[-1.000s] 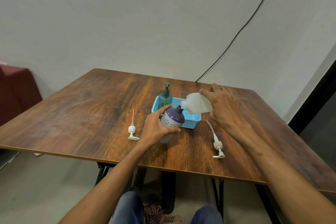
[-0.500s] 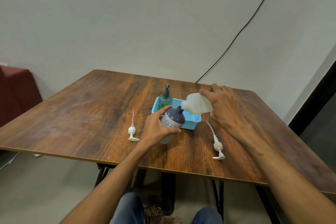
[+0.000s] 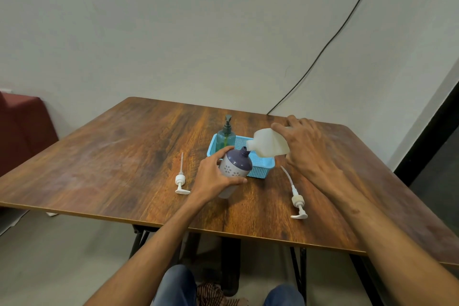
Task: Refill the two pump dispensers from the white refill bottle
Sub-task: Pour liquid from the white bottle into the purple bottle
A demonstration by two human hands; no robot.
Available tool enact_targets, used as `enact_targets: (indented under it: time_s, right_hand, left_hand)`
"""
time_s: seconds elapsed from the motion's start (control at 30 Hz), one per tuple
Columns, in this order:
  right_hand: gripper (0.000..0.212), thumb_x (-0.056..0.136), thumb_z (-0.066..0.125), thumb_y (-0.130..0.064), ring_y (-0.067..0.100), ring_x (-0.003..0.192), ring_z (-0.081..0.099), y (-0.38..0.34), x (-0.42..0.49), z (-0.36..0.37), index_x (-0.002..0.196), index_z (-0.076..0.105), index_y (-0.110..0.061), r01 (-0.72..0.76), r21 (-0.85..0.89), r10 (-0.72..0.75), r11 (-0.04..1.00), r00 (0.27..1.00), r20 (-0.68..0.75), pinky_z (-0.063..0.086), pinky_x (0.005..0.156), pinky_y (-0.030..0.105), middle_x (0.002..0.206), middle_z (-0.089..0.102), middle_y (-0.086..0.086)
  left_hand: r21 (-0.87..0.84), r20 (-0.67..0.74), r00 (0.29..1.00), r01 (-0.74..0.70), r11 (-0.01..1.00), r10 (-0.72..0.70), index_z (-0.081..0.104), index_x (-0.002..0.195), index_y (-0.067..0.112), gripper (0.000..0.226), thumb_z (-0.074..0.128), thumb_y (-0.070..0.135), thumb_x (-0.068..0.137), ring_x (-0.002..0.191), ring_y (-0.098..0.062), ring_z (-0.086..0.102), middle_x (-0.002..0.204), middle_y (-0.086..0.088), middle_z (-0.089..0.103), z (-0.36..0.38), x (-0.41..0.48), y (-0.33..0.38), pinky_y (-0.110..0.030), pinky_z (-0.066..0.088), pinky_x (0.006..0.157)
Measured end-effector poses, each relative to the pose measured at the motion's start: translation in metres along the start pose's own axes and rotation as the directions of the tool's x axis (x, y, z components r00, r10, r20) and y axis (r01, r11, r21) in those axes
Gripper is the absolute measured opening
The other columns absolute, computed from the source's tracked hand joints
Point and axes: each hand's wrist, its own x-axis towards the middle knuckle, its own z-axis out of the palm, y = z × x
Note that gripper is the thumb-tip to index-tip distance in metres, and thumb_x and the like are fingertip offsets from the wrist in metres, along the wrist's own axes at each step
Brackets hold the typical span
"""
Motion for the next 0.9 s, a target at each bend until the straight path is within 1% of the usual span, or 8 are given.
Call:
enact_targets:
  time_s: [0.3, 0.6, 0.73, 0.9]
  right_hand:
    - [0.073, 0.057, 0.087, -0.010, 0.036, 0.095, 0.058, 0.0003, 0.0018, 0.0003, 0.124, 0.060, -0.023, 0.000, -0.015, 0.000, 1.000, 1.000, 0.005, 0.047, 0.087, 0.046, 0.117, 0.059, 0.016]
    - [0.069, 0.059, 0.084, -0.009, 0.035, 0.091, 0.057, -0.0005, 0.0024, -0.0029, 0.122, 0.060, -0.023, 0.006, -0.016, -0.007, 1.000, 1.000, -0.012, 0.046, 0.084, 0.045, 0.110, 0.059, 0.014]
    - [0.068, 0.059, 0.082, -0.007, 0.034, 0.090, 0.057, -0.0004, 0.0026, -0.0038, 0.121, 0.060, -0.023, 0.009, -0.022, -0.010, 1.000, 1.000, -0.017, 0.046, 0.084, 0.045, 0.109, 0.059, 0.013]
    - [0.067, 0.062, 0.084, -0.009, 0.034, 0.092, 0.057, -0.0004, 0.0023, -0.0043, 0.123, 0.059, -0.024, 0.015, -0.025, -0.015, 1.000, 1.000, -0.009, 0.047, 0.085, 0.046, 0.111, 0.058, 0.013]
  left_hand:
    - [-0.001, -0.005, 1.000, -0.004, 1.000, 0.004, 0.052, 0.142, 0.021, 0.091, 0.092, 0.042, 0.063, 0.116, -0.009, 0.058, 0.134, 0.004, 0.061, -0.0005, 0.0001, 0.0002, -0.027, 0.052, 0.098]
    - [0.000, -0.004, 1.000, -0.007, 1.000, 0.007, 0.052, 0.142, 0.022, 0.091, 0.093, 0.043, 0.063, 0.116, -0.009, 0.058, 0.134, 0.004, 0.061, -0.0024, 0.0011, 0.0005, -0.032, 0.053, 0.100]
    - [0.003, -0.010, 1.000, -0.005, 1.000, 0.005, 0.051, 0.142, 0.022, 0.092, 0.093, 0.041, 0.063, 0.117, -0.008, 0.057, 0.135, 0.003, 0.061, -0.0030, 0.0007, 0.0033, -0.032, 0.052, 0.101]
    - [0.005, -0.008, 1.000, 0.001, 1.000, -0.001, 0.051, 0.142, 0.022, 0.093, 0.093, 0.043, 0.062, 0.119, -0.011, 0.056, 0.135, 0.003, 0.060, -0.0031, 0.0000, 0.0037, -0.038, 0.052, 0.103]
